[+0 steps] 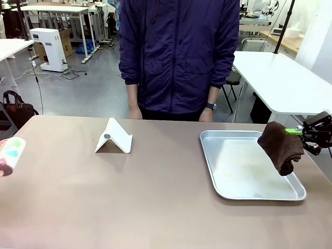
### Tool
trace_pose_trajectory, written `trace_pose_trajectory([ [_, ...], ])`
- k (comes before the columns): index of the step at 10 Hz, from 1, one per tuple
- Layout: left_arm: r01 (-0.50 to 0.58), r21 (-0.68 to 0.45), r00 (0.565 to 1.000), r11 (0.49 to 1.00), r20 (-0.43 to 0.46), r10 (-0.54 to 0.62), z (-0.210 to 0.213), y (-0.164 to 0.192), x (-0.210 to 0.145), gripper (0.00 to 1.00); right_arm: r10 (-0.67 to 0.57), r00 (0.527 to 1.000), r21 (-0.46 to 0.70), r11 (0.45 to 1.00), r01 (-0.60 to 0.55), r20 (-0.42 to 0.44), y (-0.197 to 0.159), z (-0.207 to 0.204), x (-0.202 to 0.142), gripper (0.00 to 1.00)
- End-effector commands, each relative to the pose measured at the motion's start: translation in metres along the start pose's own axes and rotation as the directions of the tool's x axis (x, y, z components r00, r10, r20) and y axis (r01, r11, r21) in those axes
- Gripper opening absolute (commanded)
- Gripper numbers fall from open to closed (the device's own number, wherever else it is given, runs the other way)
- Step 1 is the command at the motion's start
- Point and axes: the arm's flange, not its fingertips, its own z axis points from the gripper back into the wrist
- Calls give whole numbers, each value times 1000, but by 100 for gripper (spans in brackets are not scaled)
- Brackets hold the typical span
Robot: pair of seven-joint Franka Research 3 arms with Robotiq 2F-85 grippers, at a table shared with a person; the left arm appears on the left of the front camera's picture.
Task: Clean the surface of the table.
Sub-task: Clean the area not pointed to by the person, then return the Lint Roller and towel to their original positions.
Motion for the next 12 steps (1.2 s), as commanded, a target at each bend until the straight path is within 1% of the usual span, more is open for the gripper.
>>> trace_pose_trajectory([
  [1,92,-43,995,995,-35,-94,10,4,-2,22,10,1000,12,1000,-10,-5,6,0,1,11],
  [2,0,0,1000,1000,0,0,0,0,0,22,10,1000,12,1000,-10,-5,6,0,1,11],
  [12,0,0,1000,1000,0,0,0,0,0,22,10,1000,12,1000,-10,-5,6,0,1,11],
])
